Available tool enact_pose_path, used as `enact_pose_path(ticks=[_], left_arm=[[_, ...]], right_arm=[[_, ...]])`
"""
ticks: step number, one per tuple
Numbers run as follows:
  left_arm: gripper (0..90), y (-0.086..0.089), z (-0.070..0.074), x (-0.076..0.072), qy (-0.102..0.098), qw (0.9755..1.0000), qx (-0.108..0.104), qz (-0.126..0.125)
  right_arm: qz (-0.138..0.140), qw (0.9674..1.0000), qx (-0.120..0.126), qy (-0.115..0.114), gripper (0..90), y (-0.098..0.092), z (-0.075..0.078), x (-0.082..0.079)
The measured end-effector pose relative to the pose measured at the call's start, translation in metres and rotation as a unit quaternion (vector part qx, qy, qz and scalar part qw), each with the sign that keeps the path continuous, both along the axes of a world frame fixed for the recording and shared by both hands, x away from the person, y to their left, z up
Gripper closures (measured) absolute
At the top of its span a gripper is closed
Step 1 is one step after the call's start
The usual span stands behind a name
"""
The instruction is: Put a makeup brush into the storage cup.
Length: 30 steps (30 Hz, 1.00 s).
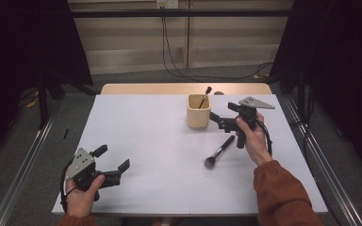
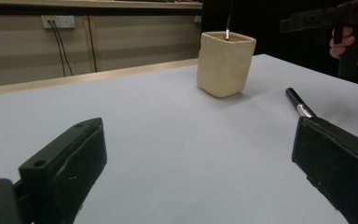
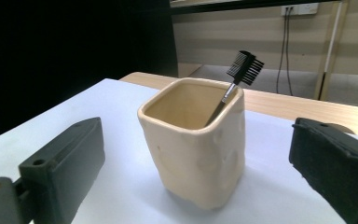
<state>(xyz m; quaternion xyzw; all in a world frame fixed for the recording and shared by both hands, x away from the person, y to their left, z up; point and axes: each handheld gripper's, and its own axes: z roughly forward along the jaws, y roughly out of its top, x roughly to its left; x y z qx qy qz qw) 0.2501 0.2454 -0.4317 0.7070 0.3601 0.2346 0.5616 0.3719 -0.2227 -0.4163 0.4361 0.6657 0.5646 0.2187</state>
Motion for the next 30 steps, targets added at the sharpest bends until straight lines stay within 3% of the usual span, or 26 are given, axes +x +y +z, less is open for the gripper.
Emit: enact_pose_path(ticks=[2,16,30], left_arm=[[3.1,0.001,0.0,0.0,-0.001,1.0,-0.003,0.002],[3.1,0.003,0.001,-0.005,-0.003,0.9999,-0.005,0.009],[3.1,0.004,0.001,-0.007,-0.003,0.9999,-0.005,0.009]], right_arm=[[-0.004,0.9999,-0.01,-0.003,2.9,-0.001,0.001,-0.006],[-0.007,0.9999,-0.006,-0.009,2.2,-0.024,-0.004,-0.041],[-0.011,0.9996,-0.022,-0.011,2.0,-0.037,-0.006,-0.075]])
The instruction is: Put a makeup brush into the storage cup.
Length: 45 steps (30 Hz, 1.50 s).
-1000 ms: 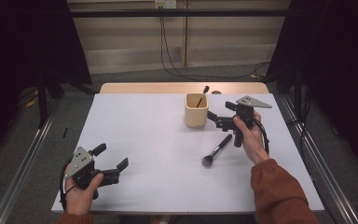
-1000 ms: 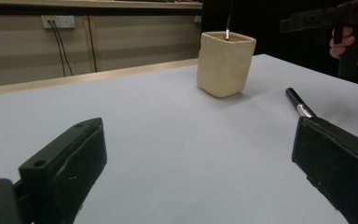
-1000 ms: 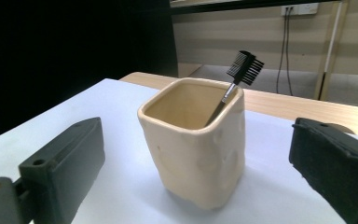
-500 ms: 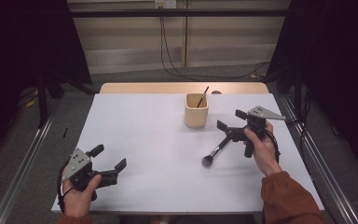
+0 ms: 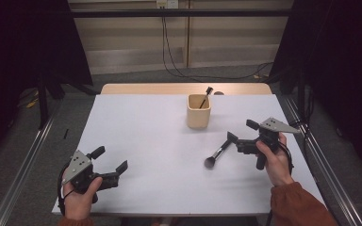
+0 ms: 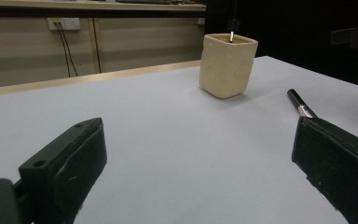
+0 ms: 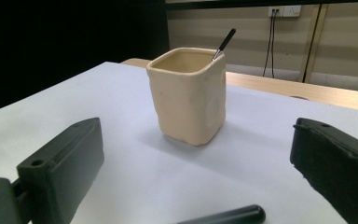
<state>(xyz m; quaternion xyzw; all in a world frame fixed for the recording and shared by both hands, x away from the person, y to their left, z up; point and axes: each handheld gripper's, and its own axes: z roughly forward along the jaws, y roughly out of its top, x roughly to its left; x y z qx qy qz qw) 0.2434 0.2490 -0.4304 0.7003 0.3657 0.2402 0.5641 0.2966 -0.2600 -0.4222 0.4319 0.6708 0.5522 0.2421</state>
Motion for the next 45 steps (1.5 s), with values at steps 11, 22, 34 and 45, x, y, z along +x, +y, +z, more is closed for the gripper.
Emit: enact_pose_path(ticks=[11,22,34,45], left_arm=[[3.2,0.004,0.001,-0.003,-0.004,0.9999,-0.004,0.01],[3.2,0.006,0.001,-0.006,-0.001,0.9999,-0.008,0.013],[3.1,0.007,0.002,-0.01,-0.003,0.9998,-0.007,0.019],[3.1,0.01,0.0,-0.008,0.0,0.9998,-0.004,0.018]], right_arm=[[-0.009,0.9999,-0.005,-0.001,1.9,-0.012,-0.008,-0.031],[-0.027,0.9995,-0.014,0.003,1.9,-0.027,-0.018,-0.056],[-0.027,0.9994,-0.022,0.001,1.9,-0.035,-0.025,-0.077],[-0.023,0.9995,-0.022,0.002,1.9,-0.031,-0.026,-0.072]])
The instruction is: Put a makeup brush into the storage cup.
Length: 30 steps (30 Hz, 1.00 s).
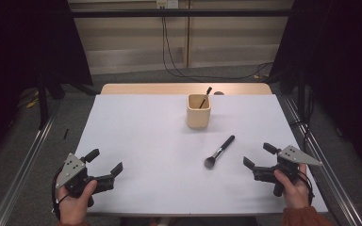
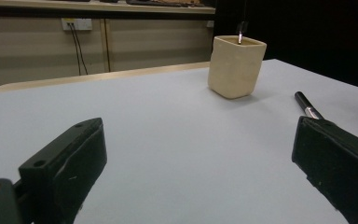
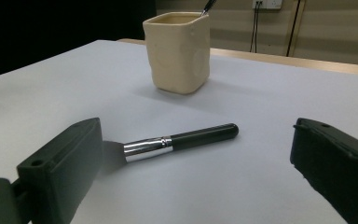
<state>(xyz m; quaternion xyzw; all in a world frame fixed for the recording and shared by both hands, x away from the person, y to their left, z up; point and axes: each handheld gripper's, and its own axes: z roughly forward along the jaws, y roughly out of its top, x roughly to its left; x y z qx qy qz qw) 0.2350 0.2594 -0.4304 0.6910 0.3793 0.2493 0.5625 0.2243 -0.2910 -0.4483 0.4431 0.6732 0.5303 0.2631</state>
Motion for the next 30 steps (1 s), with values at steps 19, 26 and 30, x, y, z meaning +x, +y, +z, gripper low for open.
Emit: enact_pose_path(ticks=[19,26,30], left_arm=[[3.1,-0.005,0.0,0.002,0.001,1.0,0.006,-0.002],[3.1,-0.002,0.0,0.001,-0.001,1.0,0.005,0.002],[3.1,-0.001,0.0,0.0,0.001,1.0,0.006,0.004]], right_arm=[[0.031,0.9994,0.011,0.002,0.9,0.009,0.006,0.008],[0.033,0.9993,0.015,-0.001,0.3,0.015,0.013,0.03],[0.038,0.9991,0.018,0.006,0.2,0.018,0.018,0.04]])
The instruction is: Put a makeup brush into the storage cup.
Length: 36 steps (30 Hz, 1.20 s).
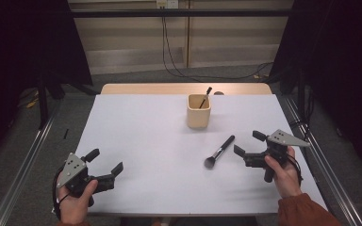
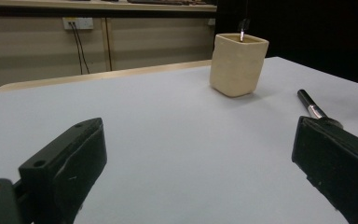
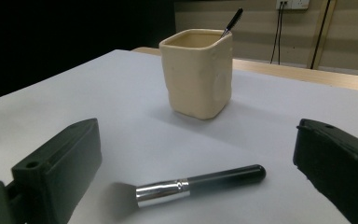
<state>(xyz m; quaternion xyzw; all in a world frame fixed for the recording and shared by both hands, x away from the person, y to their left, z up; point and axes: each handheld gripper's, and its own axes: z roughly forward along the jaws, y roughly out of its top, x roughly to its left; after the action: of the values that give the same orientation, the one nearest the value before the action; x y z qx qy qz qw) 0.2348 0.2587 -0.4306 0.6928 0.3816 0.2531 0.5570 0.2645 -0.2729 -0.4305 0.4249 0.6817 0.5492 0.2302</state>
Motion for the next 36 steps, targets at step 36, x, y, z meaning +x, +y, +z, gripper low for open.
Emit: enact_pose_path(ticks=[36], left_arm=[[3.1,-0.003,0.001,0.007,-0.001,1.0,-0.004,-0.005]], right_arm=[[0.007,0.9993,-0.03,0.023,1.1,0.021,0.024,0.075]])
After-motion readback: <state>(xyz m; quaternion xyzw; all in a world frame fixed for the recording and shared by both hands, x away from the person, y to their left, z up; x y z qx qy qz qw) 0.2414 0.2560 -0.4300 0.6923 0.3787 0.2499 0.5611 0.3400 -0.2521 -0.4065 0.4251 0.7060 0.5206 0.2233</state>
